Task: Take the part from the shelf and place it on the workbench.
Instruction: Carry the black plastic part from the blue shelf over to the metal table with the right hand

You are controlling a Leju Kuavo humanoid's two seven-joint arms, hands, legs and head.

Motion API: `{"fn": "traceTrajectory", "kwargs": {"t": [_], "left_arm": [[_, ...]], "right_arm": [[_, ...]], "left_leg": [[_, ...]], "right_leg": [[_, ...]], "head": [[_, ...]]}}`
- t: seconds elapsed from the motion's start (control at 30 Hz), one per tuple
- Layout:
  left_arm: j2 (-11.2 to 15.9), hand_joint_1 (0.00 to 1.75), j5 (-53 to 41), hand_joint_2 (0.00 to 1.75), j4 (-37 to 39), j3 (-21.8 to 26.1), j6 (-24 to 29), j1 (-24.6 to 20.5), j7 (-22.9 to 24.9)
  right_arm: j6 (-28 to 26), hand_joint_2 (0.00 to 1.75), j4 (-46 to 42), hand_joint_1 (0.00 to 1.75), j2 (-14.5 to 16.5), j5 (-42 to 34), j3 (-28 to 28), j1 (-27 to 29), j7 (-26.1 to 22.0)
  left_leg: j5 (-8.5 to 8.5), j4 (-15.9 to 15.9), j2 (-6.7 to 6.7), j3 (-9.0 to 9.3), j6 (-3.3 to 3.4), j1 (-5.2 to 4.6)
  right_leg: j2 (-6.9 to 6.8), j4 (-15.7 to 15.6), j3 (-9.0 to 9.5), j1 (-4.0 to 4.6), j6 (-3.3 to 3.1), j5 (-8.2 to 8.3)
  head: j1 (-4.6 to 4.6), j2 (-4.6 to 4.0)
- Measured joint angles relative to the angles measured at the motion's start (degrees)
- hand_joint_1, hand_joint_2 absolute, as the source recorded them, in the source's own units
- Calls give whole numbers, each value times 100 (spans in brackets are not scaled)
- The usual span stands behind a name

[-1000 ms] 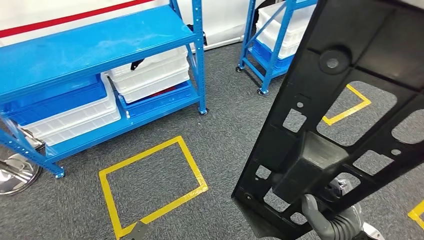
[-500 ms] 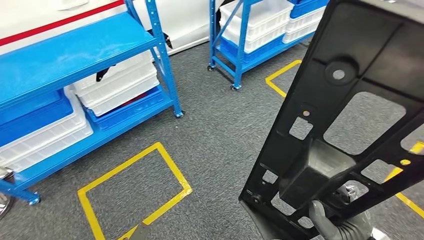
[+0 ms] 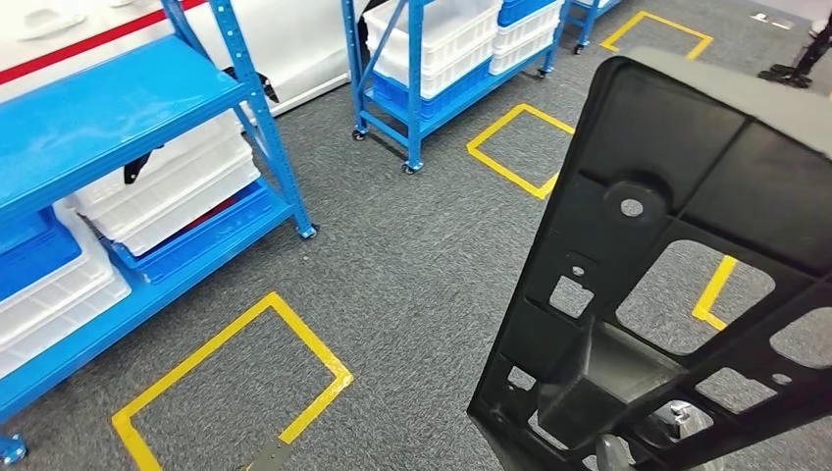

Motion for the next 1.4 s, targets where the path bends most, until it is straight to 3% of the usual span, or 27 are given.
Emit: {"fn": "traceTrajectory", "kwargs": {"t": [0.07, 0.17, 0.23, 0.3, 0.37, 0.4, 0.43, 0.47, 0.53, 0.6, 0.67, 0.73, 0.83, 0.9, 0.93, 1.0, 1.07, 1.1, 1.17, 1.23, 1.27, 1.33, 1.37, 1.4], "left_arm": [[3, 0, -3, 175, 0, 1, 0, -9, -8], [3, 0, -19, 175, 0, 1, -5, -34, -21], [2, 0, -39, 175, 0, 0, -13, -52, -26], [2, 0, -56, 175, 0, -1, -27, -51, -23], [2, 0, -66, 175, 0, -1, -48, -35, -10], [2, 0, -72, 175, 0, -1, -57, -30, -3], [2, 0, -77, 175, 0, -2, -63, -28, 2], [2, 0, -81, 175, 0, -2, -67, -29, 4], [7, 0, -84, 175, 0, -3, -75, -32, 4], [12, 0, -81, 175, 0, -3, -89, -34, 4], [13, 0, -75, 175, 0, -4, -96, -45, 4], [9, 0, -69, 175, 0, -5, -95, -58, 4], [7, 0, -62, 175, 0, -5, -93, -53, 4], [7, 0, -59, 175, 0, -5, -94, -40, 9], [6, 0, -58, 175, 0, -5, -94, -40, 11], [4, 0, -58, 175, 0, -5, -93, -46, 12], [5, 0, -56, 175, 0, -5, -90, -50, 12], [7, 0, -55, 175, 0, -5, -87, -49, 11], [7, 0, -52, 175, 0, -5, -82, -51, 8], [5, 0, -52, 175, 0, -5, -72, -57, 4], [4, 0, -52, 175, 0, -5, -67, -57, 2], [4, 0, -51, 175, 0, -5, -60, -40, 3], [4, 0, -51, 175, 0, -5, -60, -25, 4], [4, 0, -51, 175, 0, -5, -60, -12, 7]], "right_arm": [[-4, 175, -45, 175, 1, 9, 1, 18, -11], [-21, 175, -110, 175, 2, 66, 2, 64, -35], [-31, 175, -165, 175, 10, 106, 2, 84, -39], [-40, 175, -210, 175, 31, 140, 2, 90, -33], [-48, 175, -227, 175, 53, 179, 2, 99, -16], [-52, 175, -233, 175, 60, 192, 2, 109, -5], [-55, 175, -243, 175, 63, 200, 2, 122, 6], [-57, 175, -258, 175, 63, 203, 2, 135, 14], [-57, 175, -293, 175, 63, 205, 2, 157, 19], [-55, 175, -309, 175, 63, 205, 2, 177, 20], [-54, 175, -319, 175, 63, 205, 2, 205, 20], [-54, 175, -337, 175, 63, 207, 2, 222, 21], [-56, 175, -351, 175, 65, 208, 9, 198, 31], [-55, 175, -351, 175, 66, 207, 10, 191, 47], [-55, 175, -351, 175, 66, 204, 10, 184, 57], [-51, 175, -351, 175, 65, 191, 11, 155, 86], [-45, 175, -351, 175, 64, 176, 14, 111, 109], [-42, 175, -351, 175, 64, 164, 14, 97, 115], [-38, 175, -351, 175, 63, 138, 15, 88, 124], [-37, 175, -353, 175, 61, 116, 15, 82, 129], [-37, 175, -355, 175, 61, 110, 15, 73, 131], [-38, 175, -355, 175, 61, 101, 16, 54, 134], [-38, 175, -354, 175, 61, 100, 16, 51, 138], [-38, 175, -353, 175, 61, 100, 17, 51, 140]], "left_leg": [[-55, 38, 86, 16, -74, -25], [-102, 45, 188, 56, -169, -19], [-289, 273, -10, -17, -221, 9], [-679, 954, -303, -311, -235, 18], [-942, 1676, -383, -661, -222, 13], [-912, 1788, -393, -734, -204, 10], [-762, 1650, -408, -691, -177, 6], [-529, 1296, -458, -546, -139, 0], [-161, 490, -700, -211, -62, -9], [-77, 134, -851, -76, -30, -25], [-53, 77, -762, -59, -5, -30], [15, -22, -628, -12, 55, -12], [61, -94, -398, 9, 115, -21], [49, -91, -250, 7, 115, -32], [38, -89, -180, 11, 107, -31], [-1, -69, -63, 40, 61, -27], [-67, -15, 29, 55, -12, -53], [-95, 4, 71, 63, -47, -67], [-130, 9, 167, 90, -104, -69], [-248, 130, 67, 68, -164, -39], [-391, 342, -64, -20, -186, -24], [-788, 1113, -323, -376, -202, -9], [-924, 1495, -371, -567, -202, -7], [-956, 1723, -390, -694, -198, -6]], "right_leg": [[-124, -453, 246, 30, -55, 101], [0, -505, 238, 51, -168, 89], [103, -527, 237, 34, -246, 111], [206, -534, 232, 37, -301, 121], [339, -532, 226, 64, -323, 125], [416, -531, 228, 79, -327, 126], [492, -530, 236, 91, -328, 127], [567, -529, 248, 100, -327, 128], [703, -521, 255, 110, -310, 134], [817, -519, 222, 96, -254, 159], [928, -539, 191, 81, -171, 195], [776, -409, 115, 97, -117, 105], [333, 503, -326, 82, -61, -408], [256, 973, -549, 34, -12, -544], [229, 955, -531, 8, 11, -475], [77, 296, -152, -32, 39, -121], [-150, -371, 219, -5, 6, 81], [-208, -500, 283, 18, -30, 84], [-115, -524, 272, 46, -115, 60], [-2, -549, 270, 39, -191, 77], [51, -563, 272, 26, -229, 88], [166, -567, 264, 29, -277, 94], [237, -566, 261, 37, -286, 95], [313, -564, 262, 45, -289, 96]], "head": [[-1, 0], [-1, 0], [-2, 0], [-2, 0], [-2, 0], [-2, 0], [-2, 0], [-2, 0], [-2, 0], [-2, 0], [-2, 0], [-1, 0], [-1, 0], [0, 0], [1, 0], [1, 0], [-1, 0], [-2, 0], [-5, 0], [-5, 0], [-5, 0], [-5, 0], [-4, 0], [-4, 0]]}}
